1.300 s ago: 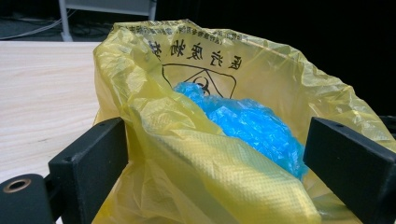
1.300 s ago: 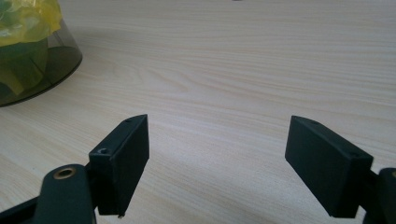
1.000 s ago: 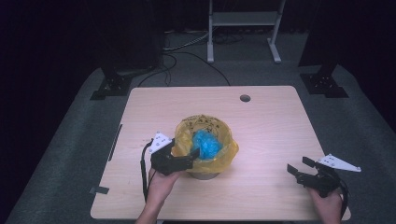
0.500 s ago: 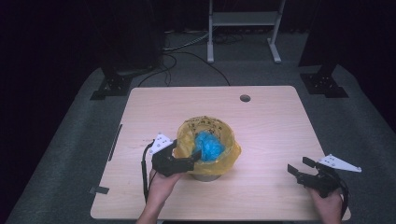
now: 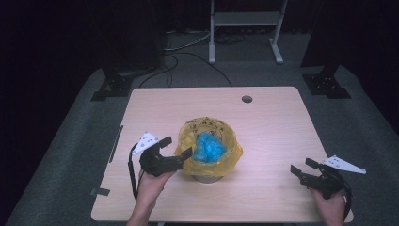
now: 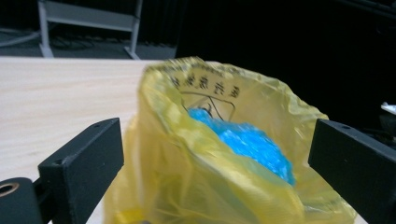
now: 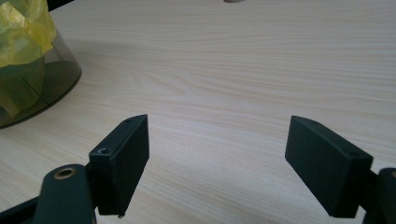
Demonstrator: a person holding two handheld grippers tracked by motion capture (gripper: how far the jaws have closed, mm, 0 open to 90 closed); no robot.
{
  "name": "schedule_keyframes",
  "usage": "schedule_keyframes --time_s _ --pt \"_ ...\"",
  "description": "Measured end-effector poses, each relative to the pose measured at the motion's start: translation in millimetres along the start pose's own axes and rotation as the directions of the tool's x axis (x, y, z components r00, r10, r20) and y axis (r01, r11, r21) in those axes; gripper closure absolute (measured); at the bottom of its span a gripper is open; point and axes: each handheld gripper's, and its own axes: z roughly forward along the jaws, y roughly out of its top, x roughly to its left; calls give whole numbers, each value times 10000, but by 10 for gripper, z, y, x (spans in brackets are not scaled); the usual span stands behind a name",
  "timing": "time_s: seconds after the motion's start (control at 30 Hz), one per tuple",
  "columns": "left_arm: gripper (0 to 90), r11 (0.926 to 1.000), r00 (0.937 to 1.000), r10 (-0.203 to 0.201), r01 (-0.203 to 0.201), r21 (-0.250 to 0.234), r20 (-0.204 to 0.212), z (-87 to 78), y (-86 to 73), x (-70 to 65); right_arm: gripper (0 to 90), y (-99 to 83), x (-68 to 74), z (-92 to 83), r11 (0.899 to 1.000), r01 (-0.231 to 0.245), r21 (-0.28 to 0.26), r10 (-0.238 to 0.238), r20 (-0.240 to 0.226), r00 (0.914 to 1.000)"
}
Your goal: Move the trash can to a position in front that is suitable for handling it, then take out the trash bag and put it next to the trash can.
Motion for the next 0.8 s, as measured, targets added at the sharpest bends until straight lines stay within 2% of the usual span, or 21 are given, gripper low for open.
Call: schedule_keyframes --time_s 0.1,0.17,0.43,0.7,0.8 --pt "17 9997 9997 -161 158 -196 -155 -42 34 70 210 -20 4 7 10000 -2 55 2 18 10000" --pt "14 9990 9993 -366 364 -259 -104 -58 42 113 210 -31 5 1 9999 19 129 -19 44 10000" --pt "15 9983 9984 -558 556 -163 -91 -51 14 155 210 -18 0 -36 10000 -6 -52 6 80 10000" --pt "15 9990 9990 -402 399 -183 -169 -73 28 156 210 -22 6 -31 9999 123 49 -123 50 9999" --pt "15 9986 9986 -494 491 -175 -180 -70 12 178 210 -7 3 -43 10000 32 -80 -32 45 10000"
